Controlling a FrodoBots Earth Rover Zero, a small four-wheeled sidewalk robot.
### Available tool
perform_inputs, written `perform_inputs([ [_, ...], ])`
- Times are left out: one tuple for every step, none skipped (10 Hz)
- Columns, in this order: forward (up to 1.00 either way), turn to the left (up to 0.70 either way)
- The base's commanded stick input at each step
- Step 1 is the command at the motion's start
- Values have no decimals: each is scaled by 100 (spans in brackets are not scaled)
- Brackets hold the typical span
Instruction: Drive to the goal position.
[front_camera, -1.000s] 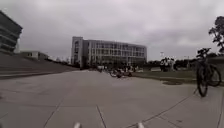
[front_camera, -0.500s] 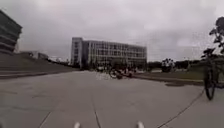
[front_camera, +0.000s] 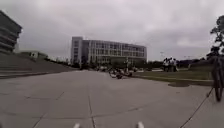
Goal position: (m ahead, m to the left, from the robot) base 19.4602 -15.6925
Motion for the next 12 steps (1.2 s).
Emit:
perform_inputs([
  [45, 0],
  [45, 0],
  [45, 0],
  [45, 0],
  [45, 0],
  [45, 0],
  [45, 0],
  [45, 0],
  [45, 8],
  [45, 27],
  [45, 27],
  [45, 27],
])
